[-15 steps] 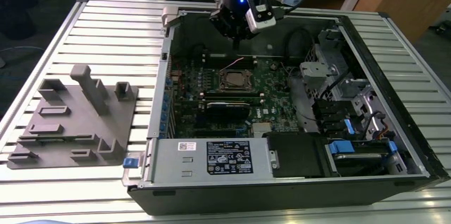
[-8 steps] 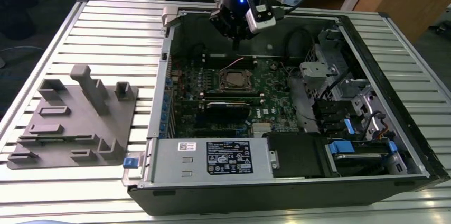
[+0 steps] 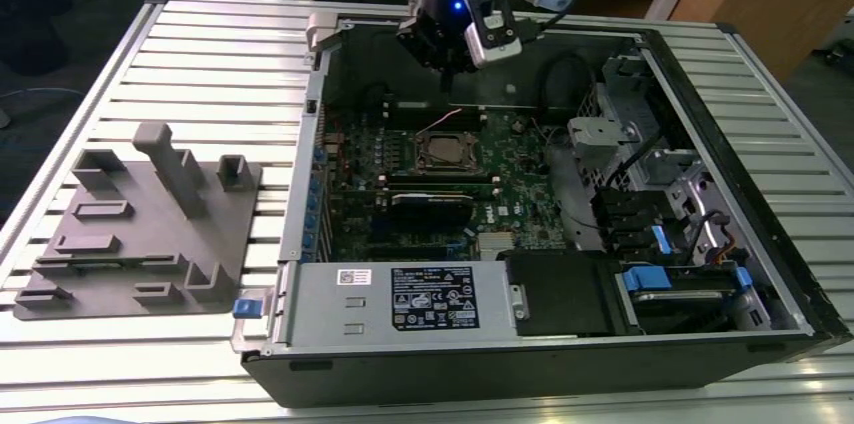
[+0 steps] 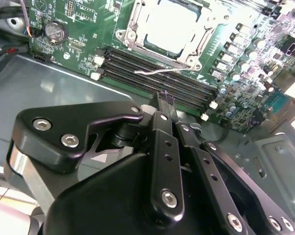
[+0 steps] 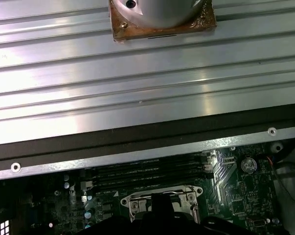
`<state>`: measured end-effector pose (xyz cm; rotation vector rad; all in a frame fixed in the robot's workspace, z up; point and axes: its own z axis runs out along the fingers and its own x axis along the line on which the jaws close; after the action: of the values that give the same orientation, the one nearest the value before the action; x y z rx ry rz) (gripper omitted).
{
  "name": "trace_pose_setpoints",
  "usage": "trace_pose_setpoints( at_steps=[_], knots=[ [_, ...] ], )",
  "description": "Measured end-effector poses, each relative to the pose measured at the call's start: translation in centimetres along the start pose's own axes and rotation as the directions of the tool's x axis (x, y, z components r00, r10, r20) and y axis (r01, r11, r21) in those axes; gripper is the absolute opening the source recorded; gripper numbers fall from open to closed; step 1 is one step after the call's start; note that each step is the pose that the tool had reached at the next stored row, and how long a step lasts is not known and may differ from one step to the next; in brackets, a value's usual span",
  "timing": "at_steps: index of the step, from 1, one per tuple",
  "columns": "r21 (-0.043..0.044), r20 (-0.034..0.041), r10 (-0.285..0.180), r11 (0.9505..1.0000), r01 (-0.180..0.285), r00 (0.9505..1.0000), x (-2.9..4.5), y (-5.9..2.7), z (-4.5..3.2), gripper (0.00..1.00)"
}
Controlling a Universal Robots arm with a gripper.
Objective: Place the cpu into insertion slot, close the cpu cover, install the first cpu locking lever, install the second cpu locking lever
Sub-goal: 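Install the first cpu locking lever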
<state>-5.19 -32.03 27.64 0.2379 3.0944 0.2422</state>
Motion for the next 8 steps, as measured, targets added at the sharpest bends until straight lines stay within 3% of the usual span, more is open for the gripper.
trace_pose_setpoints(
  at_steps=[8],
  knots=[
    [-0.0014, 0.0, 0.0, 1.0, 0.0, 1.0, -0.07, -0.63, 0.69, 0.11]
  ],
)
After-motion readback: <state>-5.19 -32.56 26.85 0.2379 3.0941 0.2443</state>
